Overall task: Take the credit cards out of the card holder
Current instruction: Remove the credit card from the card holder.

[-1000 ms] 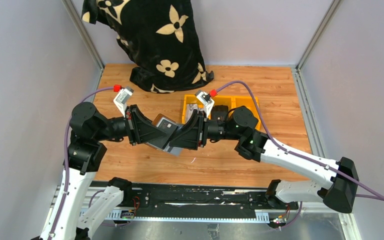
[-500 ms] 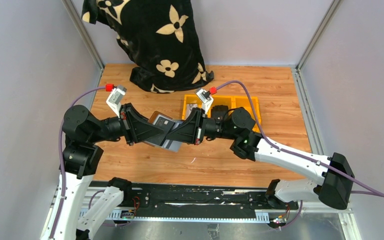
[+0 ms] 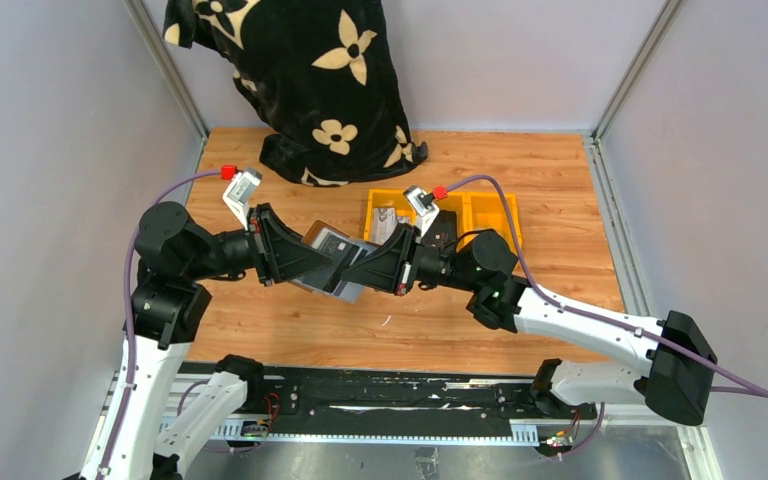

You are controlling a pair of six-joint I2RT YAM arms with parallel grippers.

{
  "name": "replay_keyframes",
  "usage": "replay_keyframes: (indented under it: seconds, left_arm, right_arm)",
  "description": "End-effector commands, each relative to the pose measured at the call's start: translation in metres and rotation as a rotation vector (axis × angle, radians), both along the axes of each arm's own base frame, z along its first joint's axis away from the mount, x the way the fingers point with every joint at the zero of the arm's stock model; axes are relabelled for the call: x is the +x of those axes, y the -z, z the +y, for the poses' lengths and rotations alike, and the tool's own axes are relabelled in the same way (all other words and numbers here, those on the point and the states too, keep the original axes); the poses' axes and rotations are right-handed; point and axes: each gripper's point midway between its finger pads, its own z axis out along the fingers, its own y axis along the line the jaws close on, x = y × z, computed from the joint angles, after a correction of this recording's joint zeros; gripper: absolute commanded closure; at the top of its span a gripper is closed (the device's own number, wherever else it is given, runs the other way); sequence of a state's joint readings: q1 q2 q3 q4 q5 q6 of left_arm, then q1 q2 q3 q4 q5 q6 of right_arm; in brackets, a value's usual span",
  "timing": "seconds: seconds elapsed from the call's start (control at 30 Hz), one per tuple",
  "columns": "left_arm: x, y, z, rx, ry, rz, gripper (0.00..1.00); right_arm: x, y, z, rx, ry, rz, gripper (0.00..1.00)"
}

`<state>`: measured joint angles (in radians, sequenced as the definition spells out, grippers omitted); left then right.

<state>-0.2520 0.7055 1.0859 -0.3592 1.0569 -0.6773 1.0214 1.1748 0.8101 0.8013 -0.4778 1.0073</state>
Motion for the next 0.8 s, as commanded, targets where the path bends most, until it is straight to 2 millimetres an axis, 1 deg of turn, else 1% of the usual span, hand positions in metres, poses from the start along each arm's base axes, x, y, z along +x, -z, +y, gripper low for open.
replay_keyframes:
  seconds: [0.0, 0.07, 0.13, 0.17, 0.2, 0.27, 0.37, 0.43, 0.5, 0.57, 0.63, 0.77]
  left_arm:
    - [-0.017, -0.022, 0.0, -0.026, 0.043, -0.072, 0.87]
    - [-0.017, -0.023, 0.0, -0.027, 0.042, -0.074, 0.91]
    - [-0.016, -0.023, 0.001, -0.027, 0.039, -0.076, 0.99]
    - [-0.016, -0.024, 0.001, -0.026, 0.039, -0.08, 1.0]
    - [-0.017, -0.024, 0.001, -0.026, 0.04, -0.087, 1.0]
    - [-0.017, -0.023, 0.001, -0.026, 0.043, -0.085, 1.0]
    - [-0.018, -0.024, 0.0, -0.031, 0.053, -0.082, 1.0]
    - [-0.018, -0.024, 0.0, -0.031, 0.054, -0.082, 1.0]
    - [-0.019, -0.025, 0.0, -0.031, 0.055, -0.081, 1.0]
    - [-0.019, -0.025, 0.0, -0.032, 0.058, -0.079, 1.0]
    - [-0.02, -0.026, 0.0, -0.033, 0.061, -0.081, 1.0]
    - [-0.022, -0.028, 0.001, -0.032, 0.063, -0.089, 1.0]
  right_arm:
    - [0.009, 0.002, -0.003, 0.009, 0.057, 0.005, 1.0]
    - [0.009, 0.001, -0.003, 0.008, 0.054, 0.002, 1.0]
    - [0.008, 0.001, -0.003, 0.002, 0.047, -0.005, 1.0]
    - [0.008, 0.001, -0.002, 0.0, 0.045, -0.004, 1.0]
    - [0.007, -0.001, -0.002, 0.004, 0.043, -0.002, 0.96]
    - [0.007, -0.008, -0.002, 0.03, 0.037, 0.0, 0.76]
    - [0.007, -0.022, 0.001, 0.071, 0.021, -0.004, 0.58]
    - [0.007, -0.028, 0.004, 0.08, 0.008, -0.008, 0.56]
    - [0.009, -0.032, 0.008, 0.085, 0.0, -0.004, 0.57]
    - [0.009, -0.035, 0.01, 0.098, -0.006, 0.001, 0.61]
    - [0.009, -0.037, 0.011, 0.113, -0.015, 0.006, 0.7]
    - [0.007, -0.035, 0.008, 0.121, -0.022, 0.009, 0.93]
